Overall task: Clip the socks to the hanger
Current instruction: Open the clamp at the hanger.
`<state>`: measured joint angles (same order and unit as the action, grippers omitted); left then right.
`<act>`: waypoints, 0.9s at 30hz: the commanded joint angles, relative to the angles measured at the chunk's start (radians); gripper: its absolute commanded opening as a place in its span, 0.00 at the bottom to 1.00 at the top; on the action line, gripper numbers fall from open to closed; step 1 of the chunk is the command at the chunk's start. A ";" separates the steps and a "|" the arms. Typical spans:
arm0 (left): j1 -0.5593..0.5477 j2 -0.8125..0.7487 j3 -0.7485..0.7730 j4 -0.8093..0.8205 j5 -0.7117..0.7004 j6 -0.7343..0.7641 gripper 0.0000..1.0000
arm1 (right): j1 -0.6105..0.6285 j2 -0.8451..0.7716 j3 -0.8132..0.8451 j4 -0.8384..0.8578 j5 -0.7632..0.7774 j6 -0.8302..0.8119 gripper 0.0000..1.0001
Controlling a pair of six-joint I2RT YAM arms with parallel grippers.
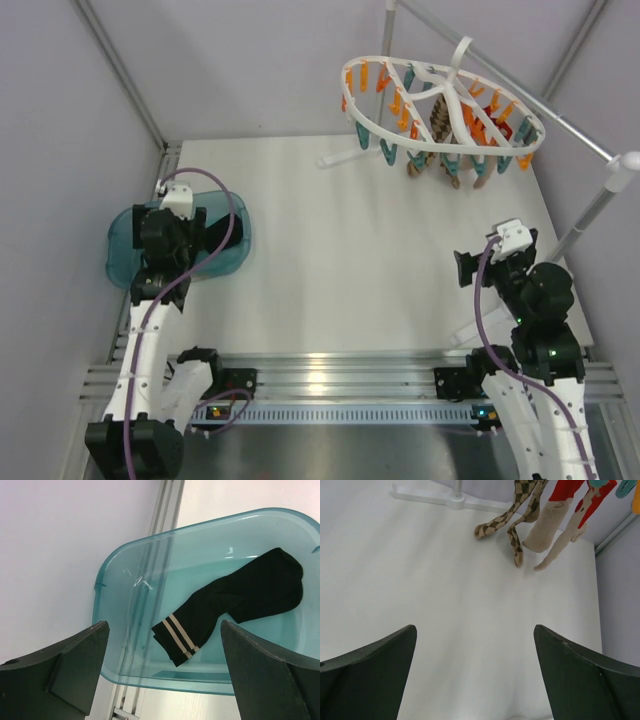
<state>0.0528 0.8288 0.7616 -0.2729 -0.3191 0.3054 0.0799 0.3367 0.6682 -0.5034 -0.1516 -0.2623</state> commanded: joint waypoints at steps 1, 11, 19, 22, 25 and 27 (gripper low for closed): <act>0.004 -0.031 0.097 -0.052 0.143 -0.051 0.98 | -0.009 -0.030 0.016 0.025 -0.017 0.031 1.00; -0.002 -0.013 0.110 0.372 1.115 -0.381 0.94 | -0.011 -0.027 0.057 0.019 -0.123 0.153 1.00; -0.277 0.278 0.208 0.839 1.201 -0.537 0.90 | -0.011 -0.038 0.076 0.080 -0.169 0.210 1.00; -0.358 0.372 0.249 0.894 1.216 -0.539 0.88 | -0.011 -0.016 0.097 0.098 -0.178 0.248 1.00; -0.409 0.443 0.275 0.960 1.223 -0.546 0.88 | -0.009 0.016 0.122 0.112 -0.189 0.256 1.00; -0.436 0.476 0.288 1.011 1.224 -0.581 0.88 | -0.009 0.030 0.133 0.118 -0.200 0.293 1.00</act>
<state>-0.3550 1.2816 0.9863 0.5461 0.8608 -0.2306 0.0799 0.3393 0.7429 -0.4496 -0.3218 -0.0277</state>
